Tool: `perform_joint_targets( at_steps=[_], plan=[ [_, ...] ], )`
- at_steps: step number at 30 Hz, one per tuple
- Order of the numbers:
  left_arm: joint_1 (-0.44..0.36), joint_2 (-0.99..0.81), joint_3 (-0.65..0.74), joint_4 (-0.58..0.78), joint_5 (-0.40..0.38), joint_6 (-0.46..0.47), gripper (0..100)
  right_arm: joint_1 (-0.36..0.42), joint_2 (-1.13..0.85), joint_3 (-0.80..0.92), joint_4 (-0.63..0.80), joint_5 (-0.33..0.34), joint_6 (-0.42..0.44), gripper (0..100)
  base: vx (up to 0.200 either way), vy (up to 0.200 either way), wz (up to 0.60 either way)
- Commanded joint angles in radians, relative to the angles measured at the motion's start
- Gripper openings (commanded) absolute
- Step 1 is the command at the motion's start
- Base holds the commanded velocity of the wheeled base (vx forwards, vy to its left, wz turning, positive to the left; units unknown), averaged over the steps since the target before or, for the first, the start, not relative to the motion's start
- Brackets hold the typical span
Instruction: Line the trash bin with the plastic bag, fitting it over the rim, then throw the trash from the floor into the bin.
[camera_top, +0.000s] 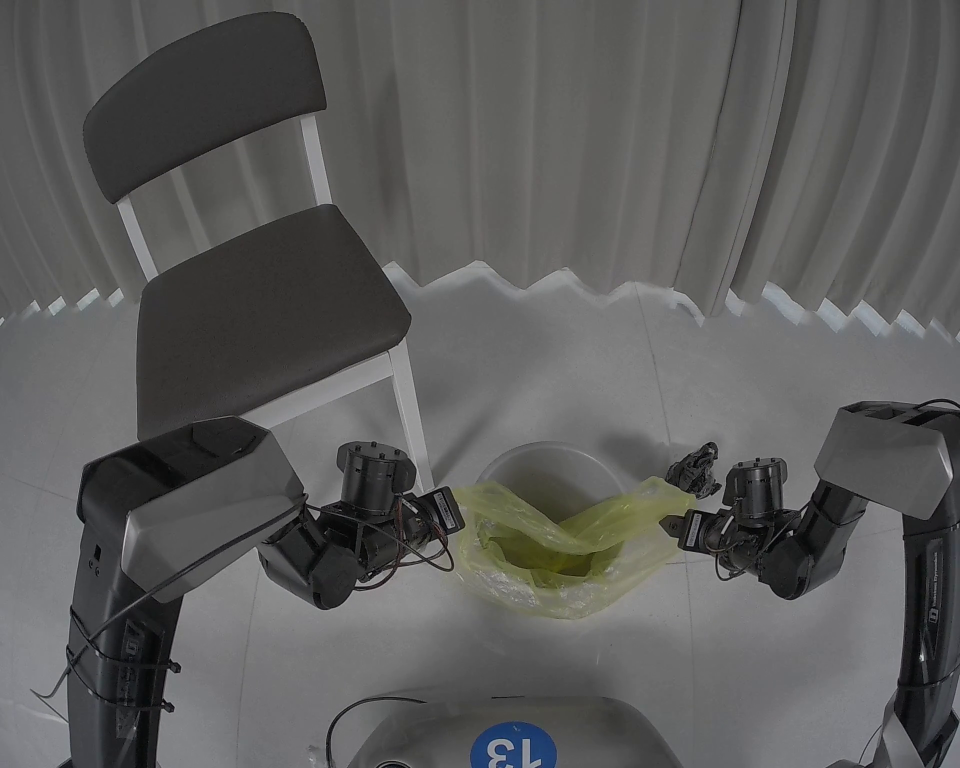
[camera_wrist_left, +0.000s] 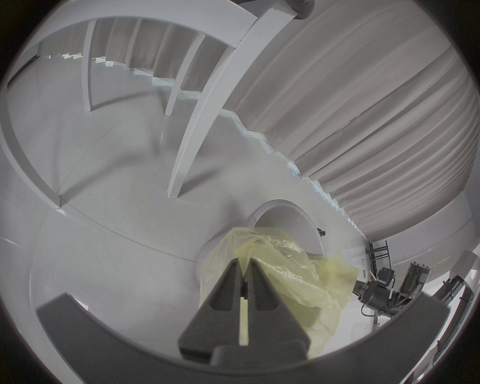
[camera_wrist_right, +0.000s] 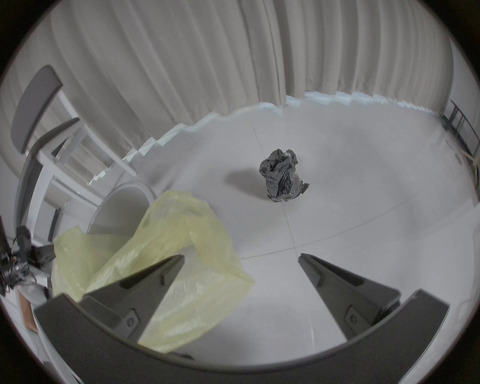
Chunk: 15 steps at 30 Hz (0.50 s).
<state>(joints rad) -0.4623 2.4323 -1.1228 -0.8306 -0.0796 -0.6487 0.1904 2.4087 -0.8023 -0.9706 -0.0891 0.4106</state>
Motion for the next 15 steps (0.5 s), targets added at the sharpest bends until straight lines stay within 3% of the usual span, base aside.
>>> perform_joint_targets(
  at_steps=[1, 9, 15],
  plan=[
    [0.001, 0.005, -0.003, -0.001, 0.001, -0.002, 0, -0.012, -0.088, 0.06, -0.002, 0.0, -0.049, 100, 0.0, 0.0, 0.0],
    [0.001, 0.007, -0.006, -0.004, 0.003, 0.001, 0, -0.009, -0.287, 0.166, 0.0, 0.048, -0.112, 100, 0.0, 0.0, 0.0],
    [0.001, 0.016, -0.011, -0.005, 0.021, 0.003, 0, 0.087, -0.318, 0.203, -0.008, 0.042, -0.099, 100, 0.0, 0.0, 0.0]
  ],
)
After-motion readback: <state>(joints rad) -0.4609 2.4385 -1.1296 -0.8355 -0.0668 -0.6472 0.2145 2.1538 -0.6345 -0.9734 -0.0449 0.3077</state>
